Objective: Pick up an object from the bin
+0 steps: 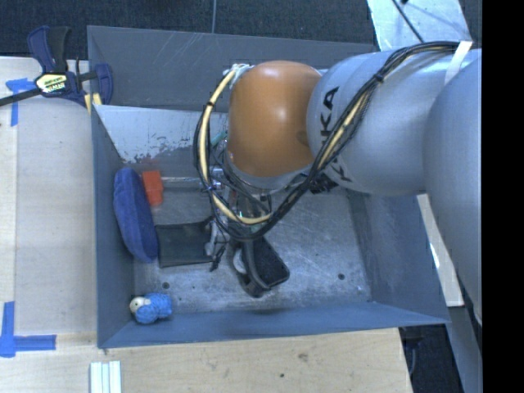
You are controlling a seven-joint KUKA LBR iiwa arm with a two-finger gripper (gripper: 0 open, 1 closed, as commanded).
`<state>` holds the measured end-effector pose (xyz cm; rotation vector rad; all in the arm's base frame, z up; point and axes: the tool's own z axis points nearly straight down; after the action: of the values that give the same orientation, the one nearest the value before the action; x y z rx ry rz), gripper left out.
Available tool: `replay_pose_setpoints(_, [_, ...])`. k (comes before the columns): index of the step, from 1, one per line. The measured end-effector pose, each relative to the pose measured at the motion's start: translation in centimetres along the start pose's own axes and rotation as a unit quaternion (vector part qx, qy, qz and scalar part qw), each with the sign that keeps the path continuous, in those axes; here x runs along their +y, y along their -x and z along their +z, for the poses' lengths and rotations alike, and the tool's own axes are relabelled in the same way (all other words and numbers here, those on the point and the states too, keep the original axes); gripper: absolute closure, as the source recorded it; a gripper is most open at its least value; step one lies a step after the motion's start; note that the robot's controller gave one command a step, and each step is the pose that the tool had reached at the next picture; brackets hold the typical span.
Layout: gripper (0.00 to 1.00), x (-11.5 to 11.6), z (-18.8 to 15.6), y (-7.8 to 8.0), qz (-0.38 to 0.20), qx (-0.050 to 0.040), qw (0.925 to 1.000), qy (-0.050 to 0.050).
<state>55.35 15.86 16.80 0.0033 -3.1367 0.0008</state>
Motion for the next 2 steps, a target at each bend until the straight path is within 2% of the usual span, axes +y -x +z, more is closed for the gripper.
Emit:
replay_pose_setpoints(1, [0.00, -0.57, 10.22, 0.37, -0.010, -0.0002, 1.0000, 0.000])
replay_pose_setpoints(2, [1.00, -0.54, 9.69, 0.66, -0.008, -0.0048, 1.0000, 0.001])
